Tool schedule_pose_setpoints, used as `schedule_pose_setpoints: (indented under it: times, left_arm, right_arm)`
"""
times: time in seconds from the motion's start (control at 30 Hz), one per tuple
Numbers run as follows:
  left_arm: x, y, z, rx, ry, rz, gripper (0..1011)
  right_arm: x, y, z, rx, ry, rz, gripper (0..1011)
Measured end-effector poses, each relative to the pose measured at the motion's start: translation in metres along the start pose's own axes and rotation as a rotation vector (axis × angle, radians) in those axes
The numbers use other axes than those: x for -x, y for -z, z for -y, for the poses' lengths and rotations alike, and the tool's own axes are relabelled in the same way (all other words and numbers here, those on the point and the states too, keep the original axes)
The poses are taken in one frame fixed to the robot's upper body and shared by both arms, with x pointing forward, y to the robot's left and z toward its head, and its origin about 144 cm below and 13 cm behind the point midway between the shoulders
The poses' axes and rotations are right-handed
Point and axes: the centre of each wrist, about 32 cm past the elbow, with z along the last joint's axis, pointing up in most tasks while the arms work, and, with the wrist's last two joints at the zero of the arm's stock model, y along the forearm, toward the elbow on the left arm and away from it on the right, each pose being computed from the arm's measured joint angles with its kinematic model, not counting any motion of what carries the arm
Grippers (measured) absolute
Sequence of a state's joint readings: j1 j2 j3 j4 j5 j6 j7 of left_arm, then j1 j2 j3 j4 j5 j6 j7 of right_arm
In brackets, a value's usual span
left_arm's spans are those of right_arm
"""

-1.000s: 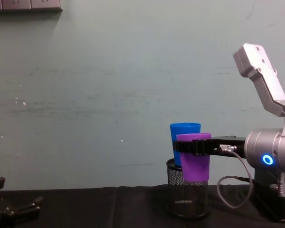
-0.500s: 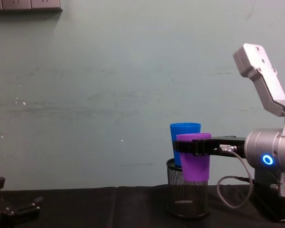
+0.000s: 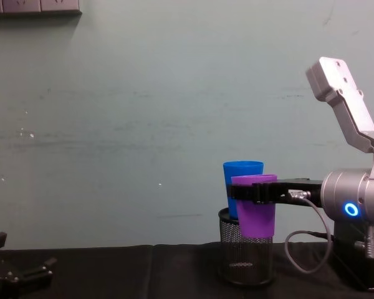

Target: Pick up one cup with a gripper and tap it against the other cup.

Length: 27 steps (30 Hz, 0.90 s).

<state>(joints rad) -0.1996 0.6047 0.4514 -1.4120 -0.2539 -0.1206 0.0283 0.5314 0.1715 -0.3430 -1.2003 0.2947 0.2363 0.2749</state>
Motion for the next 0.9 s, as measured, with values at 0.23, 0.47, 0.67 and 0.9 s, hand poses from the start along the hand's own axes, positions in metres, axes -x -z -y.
schedule_pose_setpoints:
  times: [0.23,0.47,0.67,0.9]
  left_arm:
    - [0.0,0.0,0.0,0.0,0.0,0.0,1000]
    - [0.0,0.0,0.0,0.0,0.0,0.0,1000]
    - [0.0,0.0,0.0,0.0,0.0,0.0,1000]
    - [0.0,0.0,0.0,0.0,0.0,0.0,1000]
  right_arm:
    - [0.0,0.0,0.0,0.0,0.0,0.0,737]
    - [0.0,0.0,0.0,0.0,0.0,0.0,737]
    - [0.0,0.0,0.0,0.0,0.0,0.0,737]
    - [0.0,0.0,0.0,0.0,0.0,0.0,738]
